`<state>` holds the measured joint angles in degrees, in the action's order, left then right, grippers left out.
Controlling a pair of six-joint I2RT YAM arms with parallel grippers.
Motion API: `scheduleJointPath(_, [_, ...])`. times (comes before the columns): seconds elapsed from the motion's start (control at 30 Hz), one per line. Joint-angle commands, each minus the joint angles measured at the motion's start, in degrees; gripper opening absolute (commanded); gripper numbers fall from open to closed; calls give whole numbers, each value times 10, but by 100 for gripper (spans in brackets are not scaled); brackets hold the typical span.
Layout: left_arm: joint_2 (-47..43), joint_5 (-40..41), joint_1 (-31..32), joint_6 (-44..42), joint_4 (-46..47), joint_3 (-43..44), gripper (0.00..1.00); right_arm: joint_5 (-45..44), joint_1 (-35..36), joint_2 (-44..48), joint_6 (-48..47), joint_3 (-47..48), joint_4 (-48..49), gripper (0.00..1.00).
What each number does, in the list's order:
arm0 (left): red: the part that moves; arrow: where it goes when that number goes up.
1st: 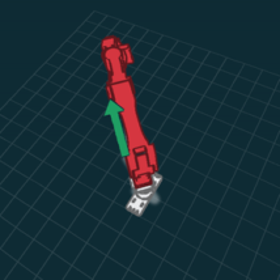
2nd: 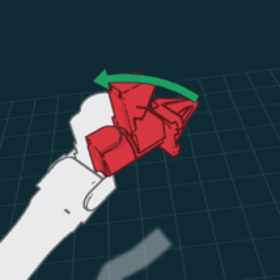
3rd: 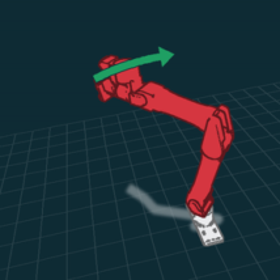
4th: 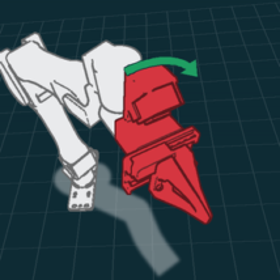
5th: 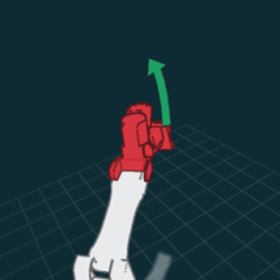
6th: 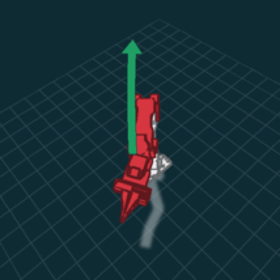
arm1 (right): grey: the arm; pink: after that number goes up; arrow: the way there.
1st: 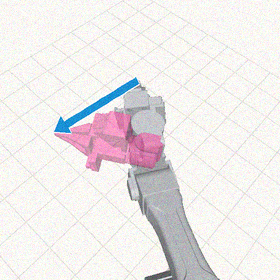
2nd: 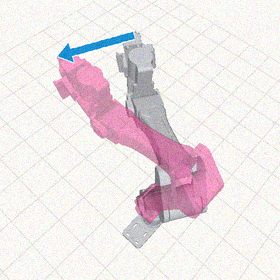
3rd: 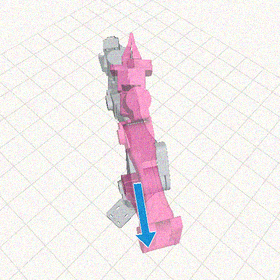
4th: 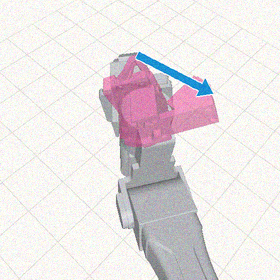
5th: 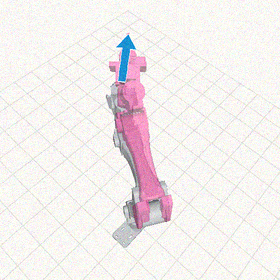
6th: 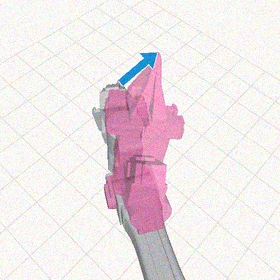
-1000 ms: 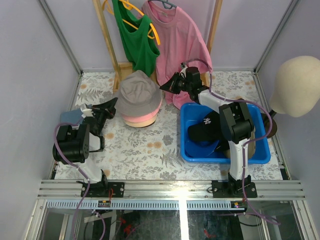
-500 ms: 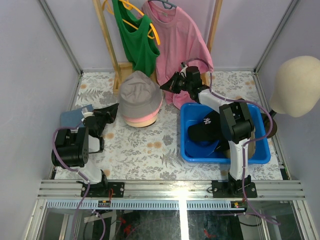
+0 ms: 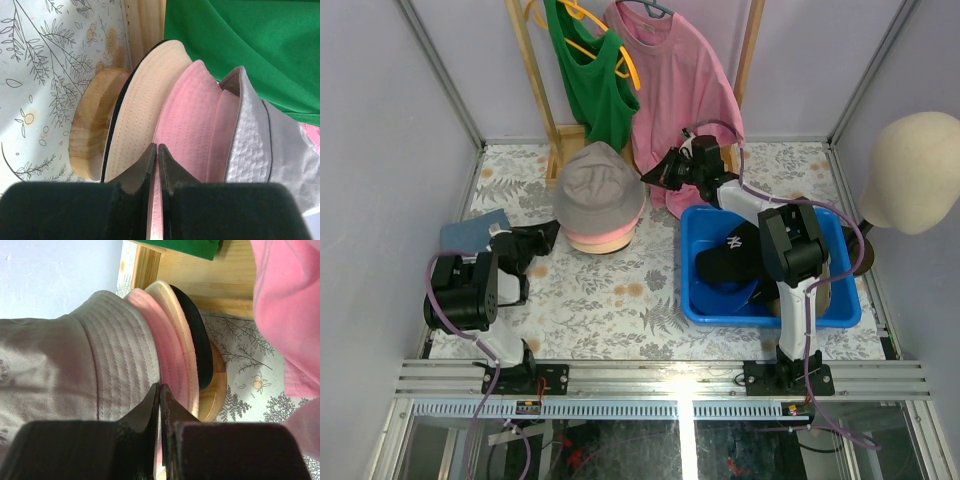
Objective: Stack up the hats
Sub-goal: Stack the hat on the hat.
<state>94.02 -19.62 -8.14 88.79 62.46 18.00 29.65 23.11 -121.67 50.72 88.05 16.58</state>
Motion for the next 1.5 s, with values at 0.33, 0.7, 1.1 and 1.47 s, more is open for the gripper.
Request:
scheduleJointPath(0.33, [-78, 25, -35, 6, -2, -26, 43, -7, -11, 2, -16, 41, -23, 0])
scheduleJointPath(0.7, [-110, 44, -47, 14, 6, -20, 60, -17, -7, -79, -21, 192, -99, 0])
scheduleJointPath(1.1, [5, -13, -47, 55, 186, 31, 72, -42, -7, -34, -57, 187, -109, 38])
scheduleJointPath(1.47, [86, -84, -37, 65, 222, 105, 72, -52, -9, 91, -18, -1, -26, 51])
